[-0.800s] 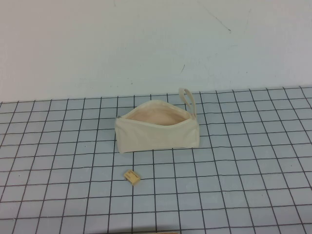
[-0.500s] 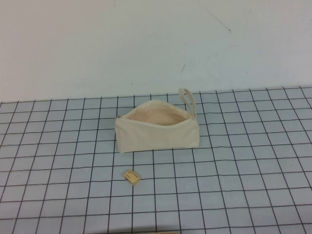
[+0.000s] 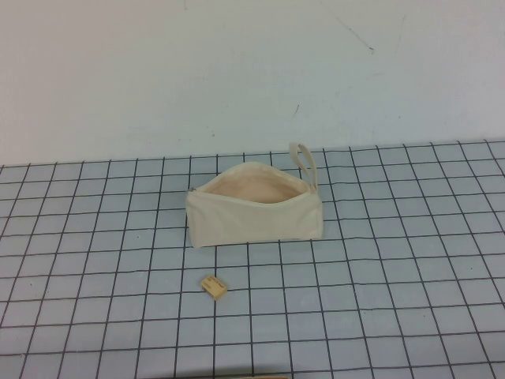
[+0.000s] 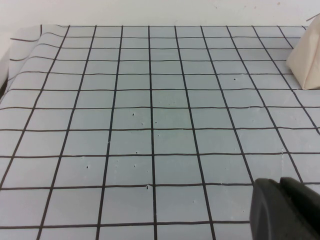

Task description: Put eraser into pencil case

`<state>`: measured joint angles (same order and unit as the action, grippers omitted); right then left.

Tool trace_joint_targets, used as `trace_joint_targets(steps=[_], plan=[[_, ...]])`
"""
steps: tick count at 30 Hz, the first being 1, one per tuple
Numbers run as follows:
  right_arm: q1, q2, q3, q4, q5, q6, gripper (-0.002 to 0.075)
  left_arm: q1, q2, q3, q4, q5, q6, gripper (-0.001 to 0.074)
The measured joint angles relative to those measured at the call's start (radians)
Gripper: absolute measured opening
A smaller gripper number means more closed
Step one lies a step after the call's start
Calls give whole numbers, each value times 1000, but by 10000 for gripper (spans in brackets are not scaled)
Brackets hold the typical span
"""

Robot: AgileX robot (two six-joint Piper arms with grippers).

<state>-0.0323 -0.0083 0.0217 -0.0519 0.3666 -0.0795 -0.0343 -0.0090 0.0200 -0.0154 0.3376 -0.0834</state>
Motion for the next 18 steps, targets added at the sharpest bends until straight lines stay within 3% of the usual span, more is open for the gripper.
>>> trace_joint_targets(steps=[11,18], plan=[[0,0,0,0,0,0,0,0,0,6,0,-45,0,-1],[0,0,0,0,0,0,0,0,0,6,0,-469,0,-1]])
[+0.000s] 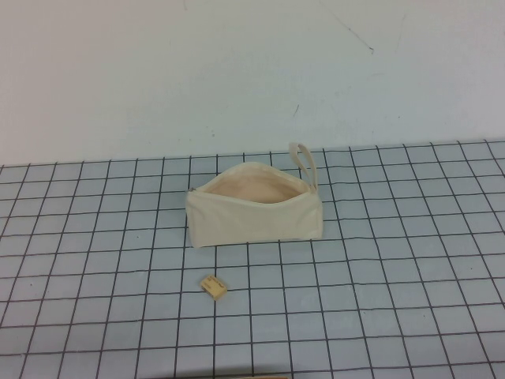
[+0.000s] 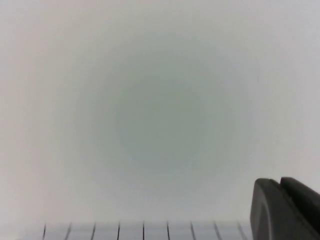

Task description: Put eraser into pencil case

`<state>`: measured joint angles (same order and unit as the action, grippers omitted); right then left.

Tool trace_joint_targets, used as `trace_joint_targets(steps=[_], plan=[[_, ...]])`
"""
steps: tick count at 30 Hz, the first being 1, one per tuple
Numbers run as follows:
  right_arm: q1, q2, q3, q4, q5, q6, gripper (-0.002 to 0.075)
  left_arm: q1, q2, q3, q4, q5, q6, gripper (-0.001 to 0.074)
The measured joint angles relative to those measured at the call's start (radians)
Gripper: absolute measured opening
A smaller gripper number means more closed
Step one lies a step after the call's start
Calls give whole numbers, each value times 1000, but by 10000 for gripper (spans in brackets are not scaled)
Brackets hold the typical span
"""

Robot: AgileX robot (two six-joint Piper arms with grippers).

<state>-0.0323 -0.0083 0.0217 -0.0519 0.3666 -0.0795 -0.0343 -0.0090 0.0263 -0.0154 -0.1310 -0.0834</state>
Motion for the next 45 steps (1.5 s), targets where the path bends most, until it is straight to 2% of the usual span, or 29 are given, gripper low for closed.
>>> trace_joint_targets(steps=[6,9,16,19,23,26,29,33,37,42,45], plan=[[0,0,0,0,0,0,0,0,0,0,0,-337,0,-1],[0,0,0,0,0,0,0,0,0,0,0,-401,0,-1],[0,0,0,0,0,0,0,0,0,0,-4,-421,-47,-1],[0,0,0,0,0,0,0,0,0,-33,-2,-276,-76,-1],[0,0,0,0,0,0,0,0,16,-215,33,147,-79,-1],[0,0,0,0,0,0,0,0,113,-330,43,417,-79,-1],[0,0,0,0,0,0,0,0,279,-415,30,574,-79,-1],[0,0,0,0,0,0,0,0,512,-511,-30,650,-75,-1],[0,0,0,0,0,0,0,0,740,-576,-146,651,26,-1],[0,0,0,0,0,0,0,-15,1067,-702,-365,672,273,-1],[0,0,0,0,0,0,0,-66,1239,-807,-441,672,446,-1]])
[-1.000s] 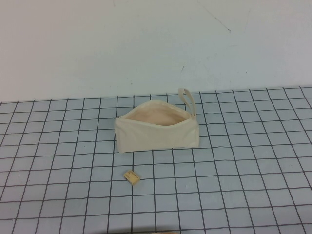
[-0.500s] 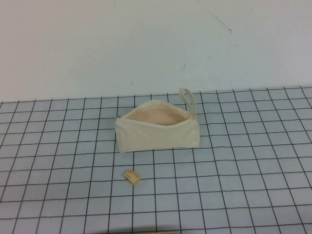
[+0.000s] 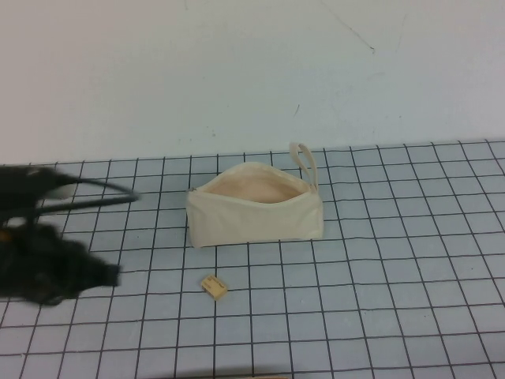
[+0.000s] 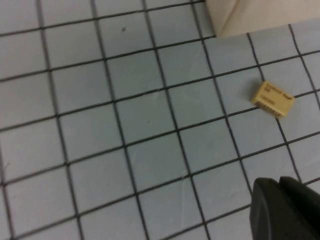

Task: Put eraser into pencil case
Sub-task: Pick up the eraser from the table

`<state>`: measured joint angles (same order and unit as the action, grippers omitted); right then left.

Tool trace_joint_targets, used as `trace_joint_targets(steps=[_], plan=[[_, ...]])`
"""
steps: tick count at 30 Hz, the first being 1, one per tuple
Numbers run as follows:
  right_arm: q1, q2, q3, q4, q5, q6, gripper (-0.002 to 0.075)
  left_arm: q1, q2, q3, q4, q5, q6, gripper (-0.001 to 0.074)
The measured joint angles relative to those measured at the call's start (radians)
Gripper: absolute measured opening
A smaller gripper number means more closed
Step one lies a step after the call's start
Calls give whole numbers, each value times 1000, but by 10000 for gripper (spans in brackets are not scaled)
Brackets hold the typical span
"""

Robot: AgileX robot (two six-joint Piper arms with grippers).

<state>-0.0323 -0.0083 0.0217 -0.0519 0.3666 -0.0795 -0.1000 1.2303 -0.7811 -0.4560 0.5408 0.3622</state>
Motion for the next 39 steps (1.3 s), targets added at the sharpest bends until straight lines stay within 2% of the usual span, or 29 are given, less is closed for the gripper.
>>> trace_joint_targets(steps=[9,16,19,24,26,28,39], plan=[[0,0,0,0,0,19,0,-200,416,-301,9,27,80,-1],[0,0,0,0,0,19,0,-239,567,-370,14,21,102,13],[0,0,0,0,0,19,0,-239,613,-389,27,19,128,113],[0,0,0,0,0,19,0,-239,655,-400,27,9,187,435],[0,0,0,0,0,19,0,-239,664,-401,19,4,201,500],[0,0,0,0,0,19,0,-239,671,-401,13,-2,218,513],[0,0,0,0,0,19,0,-270,717,-404,32,-57,279,481]])
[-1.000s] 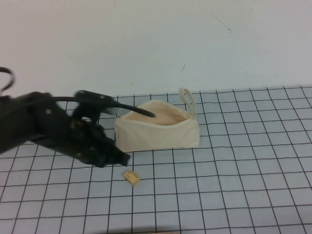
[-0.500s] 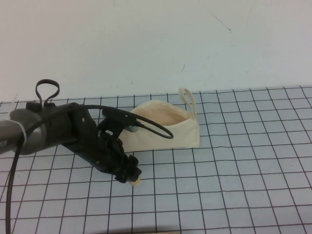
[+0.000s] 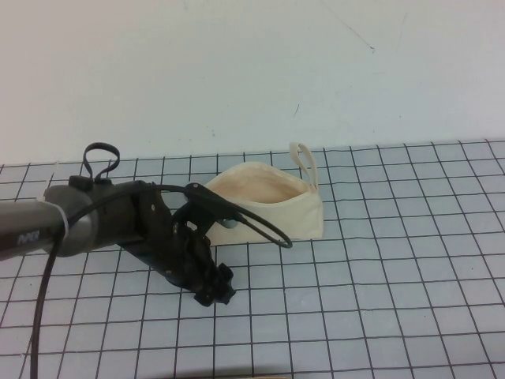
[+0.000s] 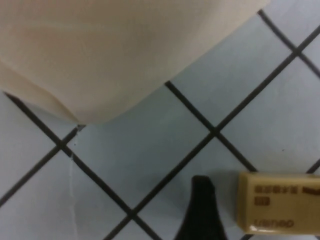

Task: Put eraser into pencil case
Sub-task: Pick up the eraser from the table, then place the eraser on the pencil case

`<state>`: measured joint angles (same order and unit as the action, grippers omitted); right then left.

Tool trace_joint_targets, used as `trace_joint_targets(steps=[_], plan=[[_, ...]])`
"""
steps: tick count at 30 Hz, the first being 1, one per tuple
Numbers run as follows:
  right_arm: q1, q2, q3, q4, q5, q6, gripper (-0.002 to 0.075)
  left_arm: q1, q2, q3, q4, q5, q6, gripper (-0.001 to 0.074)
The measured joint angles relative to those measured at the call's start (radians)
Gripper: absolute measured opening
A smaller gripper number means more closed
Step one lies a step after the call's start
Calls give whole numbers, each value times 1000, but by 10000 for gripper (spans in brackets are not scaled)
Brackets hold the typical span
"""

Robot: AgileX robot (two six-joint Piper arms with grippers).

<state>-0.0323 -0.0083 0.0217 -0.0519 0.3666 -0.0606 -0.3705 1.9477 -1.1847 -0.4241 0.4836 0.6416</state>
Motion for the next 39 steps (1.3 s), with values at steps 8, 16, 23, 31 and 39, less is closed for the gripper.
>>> trace_joint_targets(steps=[8,16,23,31,39], plan=[[0,0,0,0,0,0,0,0,13,-6,15,-4,26,364],[0,0,0,0,0,0,0,0,11,-58,23,144,-44,283],[0,0,0,0,0,0,0,0,-55,-220,31,449,-82,282],[0,0,0,0,0,0,0,0,-120,-391,11,230,-98,282],[0,0,0,0,0,0,0,0,-63,-392,-26,82,-96,449]])
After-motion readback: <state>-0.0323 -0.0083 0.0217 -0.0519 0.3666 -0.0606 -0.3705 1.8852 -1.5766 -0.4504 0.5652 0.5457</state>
